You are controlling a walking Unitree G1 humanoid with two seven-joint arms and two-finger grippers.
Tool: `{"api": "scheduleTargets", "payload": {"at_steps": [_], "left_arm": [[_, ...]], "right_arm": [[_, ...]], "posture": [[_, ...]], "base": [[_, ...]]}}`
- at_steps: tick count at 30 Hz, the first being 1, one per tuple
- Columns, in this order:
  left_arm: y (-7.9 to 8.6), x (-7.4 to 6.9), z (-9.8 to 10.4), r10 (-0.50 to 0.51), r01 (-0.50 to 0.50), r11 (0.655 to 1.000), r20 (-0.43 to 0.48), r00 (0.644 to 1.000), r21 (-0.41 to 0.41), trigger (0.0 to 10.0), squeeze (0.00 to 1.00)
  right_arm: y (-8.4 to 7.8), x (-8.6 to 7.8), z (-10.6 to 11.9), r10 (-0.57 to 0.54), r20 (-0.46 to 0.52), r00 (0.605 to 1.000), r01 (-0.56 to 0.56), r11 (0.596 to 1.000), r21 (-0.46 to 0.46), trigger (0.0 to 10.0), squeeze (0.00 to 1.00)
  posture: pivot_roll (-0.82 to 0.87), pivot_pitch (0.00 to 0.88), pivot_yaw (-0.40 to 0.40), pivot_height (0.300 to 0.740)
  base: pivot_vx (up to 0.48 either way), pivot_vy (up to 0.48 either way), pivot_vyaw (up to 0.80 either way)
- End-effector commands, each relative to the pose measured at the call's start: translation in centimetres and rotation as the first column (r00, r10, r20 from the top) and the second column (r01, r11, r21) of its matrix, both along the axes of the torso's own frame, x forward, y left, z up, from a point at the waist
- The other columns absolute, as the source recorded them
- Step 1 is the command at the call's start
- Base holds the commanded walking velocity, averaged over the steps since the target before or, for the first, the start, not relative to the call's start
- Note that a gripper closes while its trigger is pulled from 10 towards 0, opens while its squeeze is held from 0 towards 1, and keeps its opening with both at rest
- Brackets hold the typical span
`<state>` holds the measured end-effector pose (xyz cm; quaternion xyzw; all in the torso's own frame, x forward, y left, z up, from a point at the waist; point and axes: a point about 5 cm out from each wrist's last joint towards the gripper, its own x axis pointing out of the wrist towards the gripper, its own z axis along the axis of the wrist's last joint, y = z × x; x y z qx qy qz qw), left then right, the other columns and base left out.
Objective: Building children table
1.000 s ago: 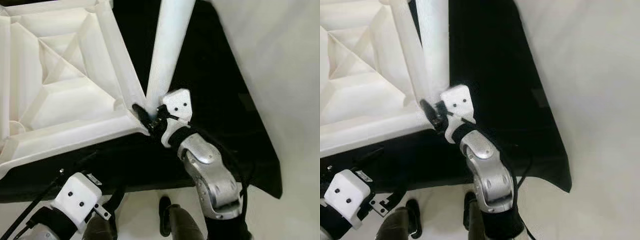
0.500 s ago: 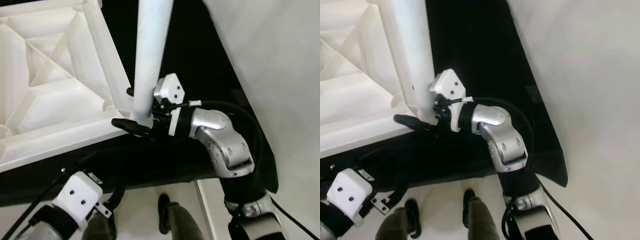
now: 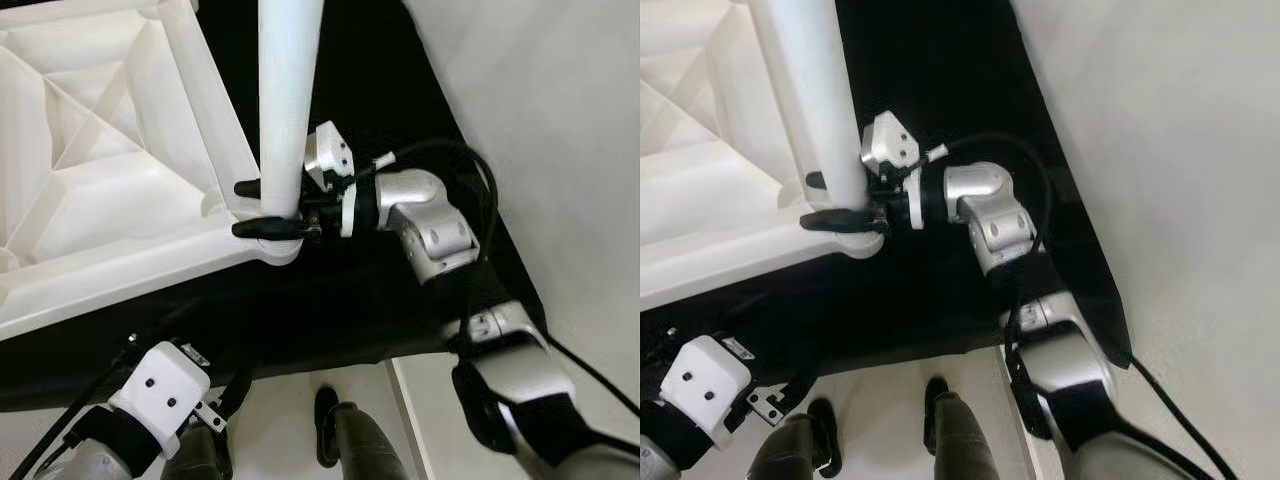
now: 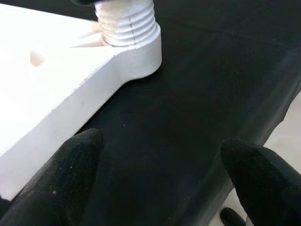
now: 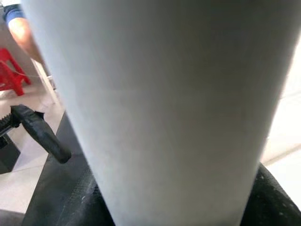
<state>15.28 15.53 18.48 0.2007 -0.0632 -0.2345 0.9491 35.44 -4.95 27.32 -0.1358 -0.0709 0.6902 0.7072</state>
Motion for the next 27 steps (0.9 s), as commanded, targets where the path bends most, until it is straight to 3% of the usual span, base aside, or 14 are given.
{"api": "scheduleTargets", "payload": {"at_steps": [1,8,10,11,12,13,14,16,17,19,22,25,26,27], "left_arm": [[-0.2,-0.2,-0.6,0.0,0.0,1.0,-0.022,1.0,-0.001,10.0,0.0],[-0.2,-0.1,-0.6,0.0,0.0,1.0,-0.02,1.0,-0.002,10.0,0.0],[-0.3,-0.1,-0.6,0.0,0.0,1.0,-0.019,1.0,-0.003,10.0,0.0],[-0.3,-0.2,-0.6,-0.001,0.001,1.0,-0.019,1.0,-0.003,10.0,0.0],[-0.3,-0.2,-0.6,-0.001,0.001,1.0,-0.018,1.0,-0.003,10.0,0.0],[-0.2,-0.2,-0.6,-0.001,0.001,1.0,-0.016,1.0,-0.003,10.0,0.0],[-0.2,-0.1,-0.6,0.0,0.0,1.0,-0.014,1.0,-0.002,10.0,0.0],[-0.2,-0.1,-0.6,0.0,0.0,1.0,-0.014,1.0,-0.002,10.0,0.0],[-0.1,0.0,-0.6,0.001,-0.001,1.0,-0.013,1.0,0.0,10.0,0.0],[-0.1,0.0,-0.7,0.001,-0.001,1.0,-0.012,1.0,0.002,10.0,0.0],[0.0,0.3,-0.9,0.004,-0.004,1.0,-0.008,1.0,0.008,10.0,0.0],[0.0,0.4,-0.9,0.007,-0.007,1.0,-0.006,1.0,0.01,10.0,0.0],[0.1,0.5,-0.9,0.014,-0.014,1.0,-0.001,1.0,0.013,10.0,0.0],[0.1,0.6,-1.0,0.02,-0.02,1.0,0.003,1.0,0.014,10.0,0.0]], "right_arm": [[-0.6,0.1,-0.3,0.029,-0.036,0.999,-0.027,0.999,0.032,0.0,0.0],[-1.5,-0.1,-0.9,-0.006,-0.05,0.999,0.009,0.998,0.056,0.0,0.0],[-2.0,-0.7,-1.9,-0.072,-0.1,0.992,0.079,0.995,0.06,0.0,0.0],[-1.6,-1.8,-4.2,-0.227,-0.18,0.957,0.24,0.969,0.057,0.0,0.0],[-0.8,-4.3,-8.3,-0.545,-0.284,0.789,0.561,0.827,-0.026,0.0,0.0],[-1.1,-7.0,-10.3,-0.734,-0.261,0.627,0.742,0.665,-0.087,0.0,0.0],[-1.3,-9.0,-11.0,-0.817,-0.241,0.523,0.823,0.558,-0.105,0.0,0.0],[-1.3,-9.0,-11.0,-0.817,-0.241,0.523,0.823,0.558,-0.105,0.0,0.0],[-0.9,-9.7,-11.0,-0.837,-0.218,0.502,0.844,0.529,-0.084,0.0,0.0],[-0.3,-9.8,-10.8,-0.823,-0.203,0.531,0.832,0.552,-0.059,0.0,0.0],[0.7,-8.5,-10.7,-0.785,-0.223,0.578,0.8,0.599,-0.039,0.0,0.0],[0.8,-8.3,-10.7,-0.778,-0.229,0.585,0.794,0.607,-0.034,0.0,0.0],[1.1,-8.4,-10.5,-0.772,-0.242,0.588,0.787,0.615,-0.047,10.0,0.0],[1.3,-8.2,-9.8,-0.745,-0.261,0.614,0.766,0.642,-0.029,10.0,0.0]], "posture": [[-0.05,0.33,-0.137,0.74],[-0.06,0.327,-0.142,0.74],[-0.06,0.327,-0.151,0.74],[-0.06,0.331,-0.164,0.74],[-0.06,0.328,-0.161,0.74],[-0.06,0.335,-0.148,0.74],[-0.06,0.336,-0.148,0.74],[-0.06,0.336,-0.148,0.74],[-0.06,0.329,-0.142,0.74],[-0.07,0.326,-0.139,0.74],[-0.06,0.307,-0.148,0.74],[-0.05,0.306,-0.149,0.74],[-0.05,0.301,-0.152,0.74],[-0.05,0.295,-0.157,0.74]], "base": [[0.0,0.0,0.0],[0.0,0.0,0.0],[0.0,0.0,0.0],[0.0,0.0,0.0],[0.0,0.0,0.0],[0.0,0.0,0.0],[0.0,0.0,0.0],[0.0,0.0,0.0],[0.0,0.0,0.0],[0.0,0.0,0.0],[0.0,0.0,0.0],[0.0,0.0,0.0],[0.0,0.0,0.0],[0.0,0.0,0.0]]}}
